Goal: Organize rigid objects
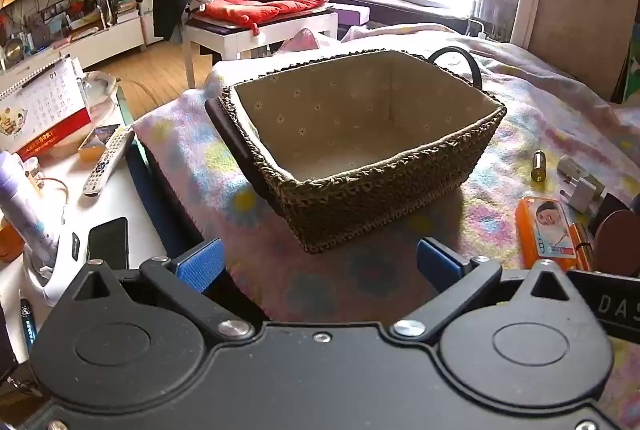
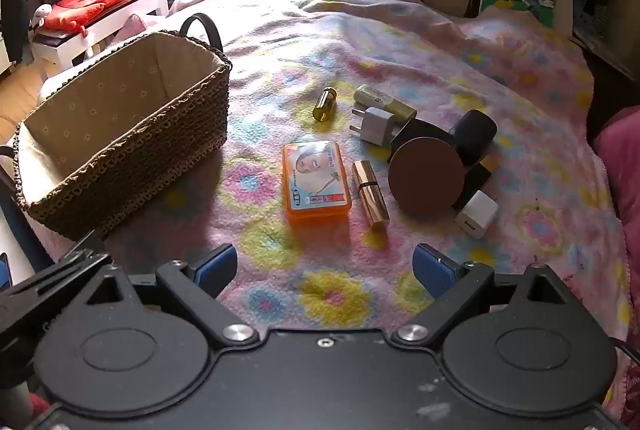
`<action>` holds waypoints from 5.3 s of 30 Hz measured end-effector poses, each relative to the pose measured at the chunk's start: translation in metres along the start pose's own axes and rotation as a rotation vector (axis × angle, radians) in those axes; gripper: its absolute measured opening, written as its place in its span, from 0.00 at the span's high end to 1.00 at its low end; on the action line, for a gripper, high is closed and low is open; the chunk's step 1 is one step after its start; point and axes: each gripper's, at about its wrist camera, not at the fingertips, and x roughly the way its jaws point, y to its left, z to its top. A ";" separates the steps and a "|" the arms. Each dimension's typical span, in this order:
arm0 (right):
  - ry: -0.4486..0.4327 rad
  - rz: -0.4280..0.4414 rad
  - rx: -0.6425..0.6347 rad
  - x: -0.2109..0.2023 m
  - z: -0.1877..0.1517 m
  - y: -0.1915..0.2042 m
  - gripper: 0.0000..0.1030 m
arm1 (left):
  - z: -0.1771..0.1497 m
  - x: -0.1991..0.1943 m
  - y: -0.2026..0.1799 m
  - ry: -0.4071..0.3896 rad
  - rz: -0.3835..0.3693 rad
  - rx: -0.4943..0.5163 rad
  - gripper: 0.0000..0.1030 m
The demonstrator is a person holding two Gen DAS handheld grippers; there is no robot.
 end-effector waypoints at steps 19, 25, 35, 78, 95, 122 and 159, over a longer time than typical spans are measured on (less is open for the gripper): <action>0.004 0.002 0.002 0.002 0.002 0.002 0.08 | 0.000 0.001 0.001 0.007 0.006 0.005 0.04; 0.005 0.000 0.001 0.001 0.000 0.001 0.08 | -0.003 0.003 0.002 0.008 0.005 0.005 0.04; 0.006 0.000 -0.001 0.000 0.000 0.002 0.08 | -0.002 0.002 0.001 0.013 0.008 0.009 0.04; -0.036 -0.108 0.237 0.071 -0.049 -0.146 0.18 | -0.001 0.020 -0.099 0.091 -0.252 0.381 0.07; -0.133 -0.062 0.117 0.104 -0.033 -0.139 0.18 | 0.015 0.091 -0.170 0.228 -0.325 0.395 0.07; -0.188 0.020 0.085 0.134 -0.025 -0.152 0.23 | 0.026 0.121 -0.111 0.331 -0.231 0.046 0.04; -0.170 0.004 0.126 0.071 -0.062 -0.136 0.51 | 0.011 0.094 -0.103 0.330 -0.350 0.122 0.43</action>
